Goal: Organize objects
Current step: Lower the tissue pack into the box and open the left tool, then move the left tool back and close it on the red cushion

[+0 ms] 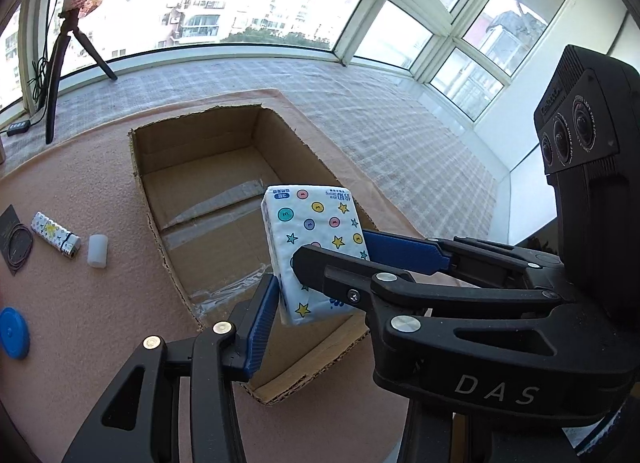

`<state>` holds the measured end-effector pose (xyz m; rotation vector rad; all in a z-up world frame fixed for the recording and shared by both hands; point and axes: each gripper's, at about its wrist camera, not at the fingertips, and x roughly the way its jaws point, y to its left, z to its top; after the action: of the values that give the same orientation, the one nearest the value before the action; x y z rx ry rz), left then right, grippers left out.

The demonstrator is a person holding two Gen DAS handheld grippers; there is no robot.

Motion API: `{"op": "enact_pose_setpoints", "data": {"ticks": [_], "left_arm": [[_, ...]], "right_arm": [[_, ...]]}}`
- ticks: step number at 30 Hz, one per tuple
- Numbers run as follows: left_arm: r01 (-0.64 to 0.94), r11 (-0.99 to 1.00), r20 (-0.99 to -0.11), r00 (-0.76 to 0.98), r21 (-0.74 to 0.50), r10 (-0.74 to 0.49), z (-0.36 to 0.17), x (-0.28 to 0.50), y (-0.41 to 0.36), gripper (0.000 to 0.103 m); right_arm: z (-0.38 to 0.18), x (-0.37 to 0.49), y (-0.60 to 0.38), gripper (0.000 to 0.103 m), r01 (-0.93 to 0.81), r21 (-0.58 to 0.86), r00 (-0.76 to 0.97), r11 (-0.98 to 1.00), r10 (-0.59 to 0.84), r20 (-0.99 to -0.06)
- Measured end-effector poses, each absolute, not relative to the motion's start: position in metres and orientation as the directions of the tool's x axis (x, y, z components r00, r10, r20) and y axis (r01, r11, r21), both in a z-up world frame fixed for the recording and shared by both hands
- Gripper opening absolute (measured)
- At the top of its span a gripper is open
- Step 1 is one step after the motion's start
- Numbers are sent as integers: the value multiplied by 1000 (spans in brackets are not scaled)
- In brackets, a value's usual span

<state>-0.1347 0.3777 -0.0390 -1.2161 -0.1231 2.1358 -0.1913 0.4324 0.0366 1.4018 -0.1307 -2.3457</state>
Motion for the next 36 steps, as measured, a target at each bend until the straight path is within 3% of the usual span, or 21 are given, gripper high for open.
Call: {"op": "enact_pose_setpoints", "data": {"ticks": [2,3,5,21,36], "left_arm": [[-506,-781,-734,-359,-366,576,-37,-134,381,57],[-505,-786,-736,-367,-357,570,-35,-134,381,60],[-500,-790,-736,-371,-355,566,-35,-135,379,61],[-387,-848,-759,-405,-362,509,-41,-126,304,67],[-206,-930,-804,-468,-303,366,-50,-126,181,69]], "right_arm": [[37,-192,437,48,277,286,-425,-918,-383,-820],[37,-192,439,56,267,286,-428,-920,-379,-820],[36,-192,442,60,247,289,-436,-925,-372,-819],[32,-177,409,60,280,321,-396,-905,-413,-820],[34,-155,353,60,332,343,-358,-879,-454,-816]]}}
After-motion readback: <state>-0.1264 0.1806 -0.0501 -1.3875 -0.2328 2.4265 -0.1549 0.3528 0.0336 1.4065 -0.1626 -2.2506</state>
